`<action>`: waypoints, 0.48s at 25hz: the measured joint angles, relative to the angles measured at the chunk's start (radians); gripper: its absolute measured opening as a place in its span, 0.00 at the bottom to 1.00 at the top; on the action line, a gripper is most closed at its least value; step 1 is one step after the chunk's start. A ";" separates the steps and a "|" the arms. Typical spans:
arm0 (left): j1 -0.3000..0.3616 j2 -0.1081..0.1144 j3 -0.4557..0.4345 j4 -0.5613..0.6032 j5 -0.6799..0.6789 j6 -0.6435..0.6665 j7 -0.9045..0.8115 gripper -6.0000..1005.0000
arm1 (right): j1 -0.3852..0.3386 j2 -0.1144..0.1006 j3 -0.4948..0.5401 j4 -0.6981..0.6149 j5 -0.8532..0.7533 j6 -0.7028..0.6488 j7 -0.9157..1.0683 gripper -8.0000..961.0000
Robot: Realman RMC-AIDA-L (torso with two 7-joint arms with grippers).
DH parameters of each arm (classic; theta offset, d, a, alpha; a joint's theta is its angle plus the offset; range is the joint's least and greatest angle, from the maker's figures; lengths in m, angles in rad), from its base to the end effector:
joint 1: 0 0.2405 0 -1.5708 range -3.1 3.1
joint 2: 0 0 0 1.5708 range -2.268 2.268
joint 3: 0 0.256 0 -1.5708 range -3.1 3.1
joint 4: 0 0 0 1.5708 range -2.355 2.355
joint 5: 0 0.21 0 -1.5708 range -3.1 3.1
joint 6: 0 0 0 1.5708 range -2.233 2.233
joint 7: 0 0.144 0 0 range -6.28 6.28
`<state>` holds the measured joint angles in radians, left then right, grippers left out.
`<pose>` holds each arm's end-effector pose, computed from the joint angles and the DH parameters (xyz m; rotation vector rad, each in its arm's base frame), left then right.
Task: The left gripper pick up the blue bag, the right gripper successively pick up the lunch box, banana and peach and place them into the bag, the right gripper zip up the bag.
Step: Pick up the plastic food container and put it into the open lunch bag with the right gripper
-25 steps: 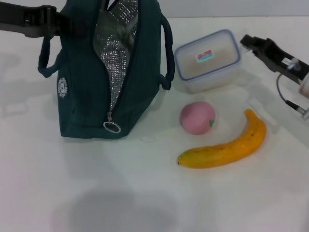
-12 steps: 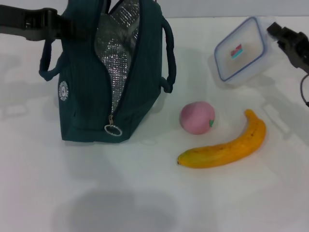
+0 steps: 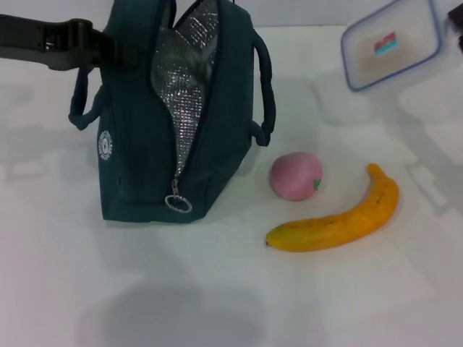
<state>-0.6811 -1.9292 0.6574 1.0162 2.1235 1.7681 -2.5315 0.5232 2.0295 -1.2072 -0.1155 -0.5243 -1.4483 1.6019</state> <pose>-0.2023 0.3773 0.1119 -2.4928 -1.5708 -0.5652 0.2757 0.3493 0.0210 -1.6149 1.4052 1.7684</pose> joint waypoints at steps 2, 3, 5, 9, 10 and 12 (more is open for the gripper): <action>-0.001 -0.002 0.004 -0.007 0.000 0.005 -0.001 0.04 | -0.001 0.000 0.000 0.000 0.022 -0.039 0.016 0.11; -0.002 -0.003 0.006 -0.010 0.000 0.008 -0.001 0.04 | -0.001 0.000 0.000 -0.001 0.031 -0.057 0.025 0.11; -0.004 -0.004 0.007 -0.016 -0.001 0.011 -0.001 0.04 | 0.008 0.000 0.000 -0.007 0.043 -0.094 0.051 0.11; -0.012 -0.005 0.008 -0.028 -0.001 0.011 -0.001 0.04 | 0.051 0.000 -0.001 -0.015 0.057 -0.146 0.091 0.11; -0.013 -0.005 0.008 -0.030 -0.001 0.011 -0.001 0.04 | 0.066 0.000 -0.002 -0.015 0.059 -0.157 0.099 0.11; -0.018 -0.005 0.008 -0.036 -0.001 0.011 0.001 0.04 | 0.101 0.000 -0.006 -0.016 0.062 -0.175 0.116 0.11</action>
<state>-0.6995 -1.9342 0.6655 0.9800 2.1229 1.7795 -2.5308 0.6239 2.0294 -1.2134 -0.1314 -0.4627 -1.6231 1.7180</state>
